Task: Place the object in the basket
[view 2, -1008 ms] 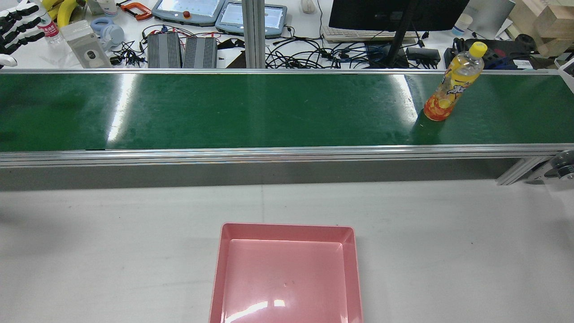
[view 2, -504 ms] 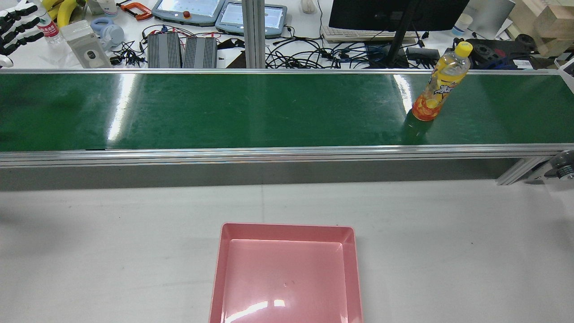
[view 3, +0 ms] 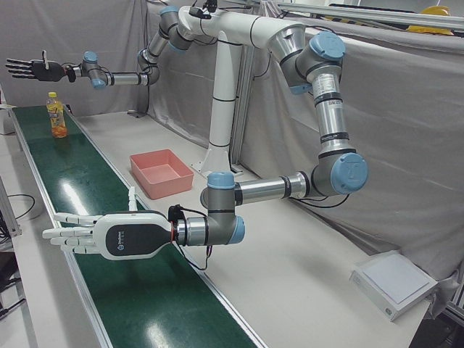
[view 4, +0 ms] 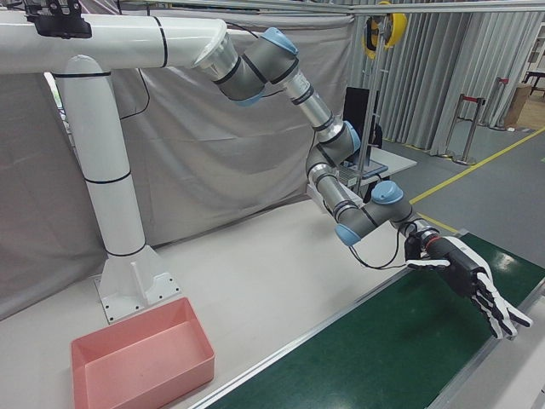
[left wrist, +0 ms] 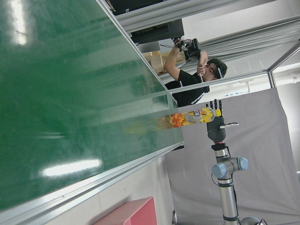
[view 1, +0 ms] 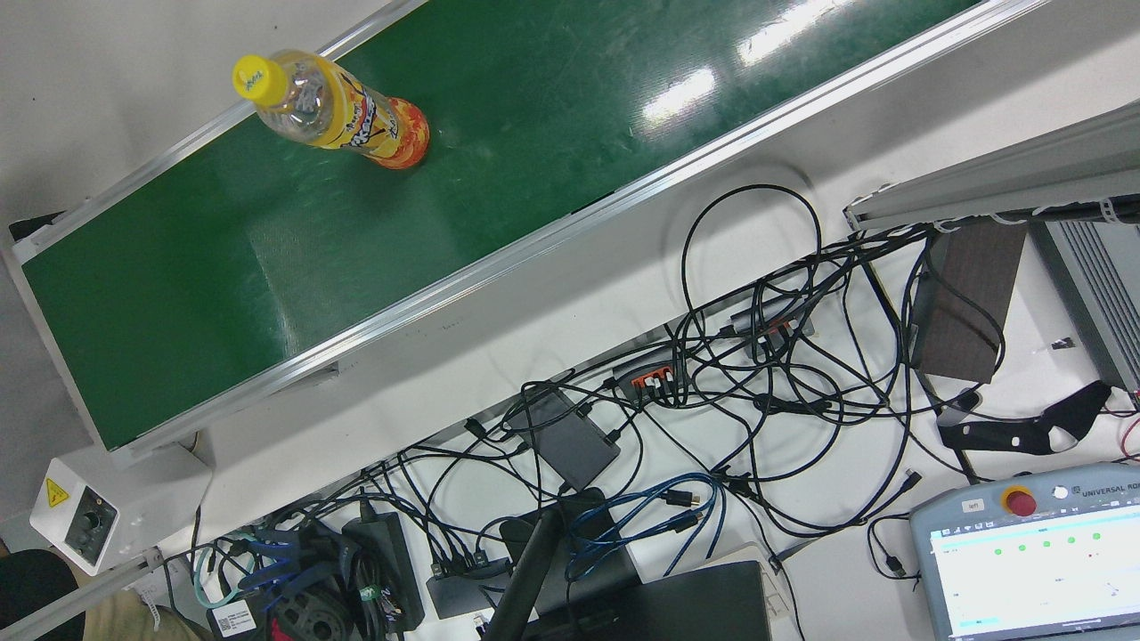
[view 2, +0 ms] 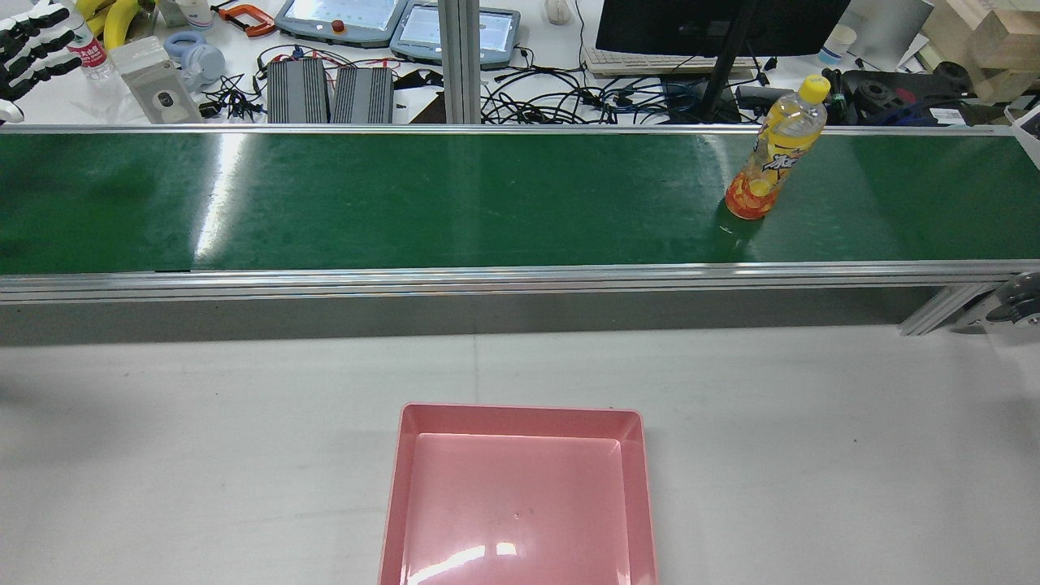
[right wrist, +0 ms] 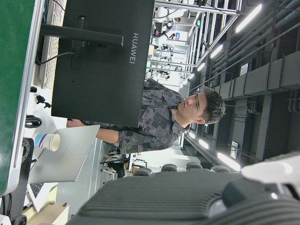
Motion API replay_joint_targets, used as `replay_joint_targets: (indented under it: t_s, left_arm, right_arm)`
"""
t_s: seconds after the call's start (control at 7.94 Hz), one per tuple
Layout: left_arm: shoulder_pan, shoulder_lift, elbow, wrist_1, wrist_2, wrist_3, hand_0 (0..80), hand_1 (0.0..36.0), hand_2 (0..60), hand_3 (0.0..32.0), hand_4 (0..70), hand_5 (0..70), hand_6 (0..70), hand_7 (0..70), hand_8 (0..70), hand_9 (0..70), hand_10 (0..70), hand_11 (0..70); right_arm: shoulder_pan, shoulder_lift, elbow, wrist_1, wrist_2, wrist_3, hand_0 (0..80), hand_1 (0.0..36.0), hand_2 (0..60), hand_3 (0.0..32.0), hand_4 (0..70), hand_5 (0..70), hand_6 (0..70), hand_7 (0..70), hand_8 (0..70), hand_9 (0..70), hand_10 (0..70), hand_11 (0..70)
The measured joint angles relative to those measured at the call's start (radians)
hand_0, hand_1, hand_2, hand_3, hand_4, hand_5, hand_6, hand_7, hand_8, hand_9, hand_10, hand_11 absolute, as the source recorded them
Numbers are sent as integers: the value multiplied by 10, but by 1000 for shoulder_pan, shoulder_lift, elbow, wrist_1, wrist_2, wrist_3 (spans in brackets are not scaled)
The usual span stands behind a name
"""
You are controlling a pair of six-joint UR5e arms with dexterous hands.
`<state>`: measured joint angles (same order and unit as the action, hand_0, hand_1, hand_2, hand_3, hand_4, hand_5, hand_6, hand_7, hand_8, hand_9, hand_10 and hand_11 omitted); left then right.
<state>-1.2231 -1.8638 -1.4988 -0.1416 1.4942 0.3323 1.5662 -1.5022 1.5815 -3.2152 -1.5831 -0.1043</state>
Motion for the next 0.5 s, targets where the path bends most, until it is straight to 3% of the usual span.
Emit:
replay_joint_targets:
  t_s: [0.5]
  left_arm:
    - [0, 0, 5, -5, -1, -1, 482, 89, 0, 0, 158, 93, 0, 0, 59, 106, 84, 132]
  right_arm:
    - [0, 0, 0, 0, 0, 0, 0, 0, 0, 0, 0, 0, 0, 0, 0, 0, 0, 0]
